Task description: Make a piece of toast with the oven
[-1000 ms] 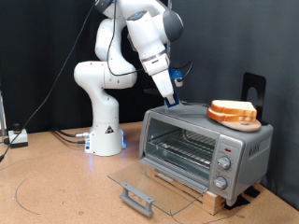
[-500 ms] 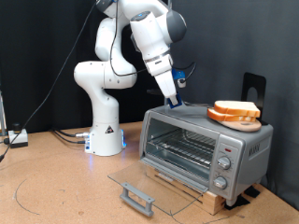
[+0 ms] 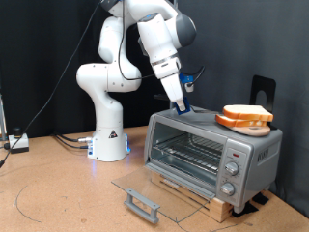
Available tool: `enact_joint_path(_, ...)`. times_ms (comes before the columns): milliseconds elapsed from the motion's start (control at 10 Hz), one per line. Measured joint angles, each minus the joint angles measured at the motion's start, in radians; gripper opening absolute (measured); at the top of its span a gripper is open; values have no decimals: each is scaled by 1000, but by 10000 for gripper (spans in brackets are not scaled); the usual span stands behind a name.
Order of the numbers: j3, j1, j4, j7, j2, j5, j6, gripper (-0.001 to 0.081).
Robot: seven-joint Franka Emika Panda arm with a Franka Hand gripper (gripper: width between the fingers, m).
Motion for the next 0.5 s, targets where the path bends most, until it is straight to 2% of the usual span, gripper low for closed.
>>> enact_joint_path(500, 0, 0, 17, 0, 19, 0, 7, 396)
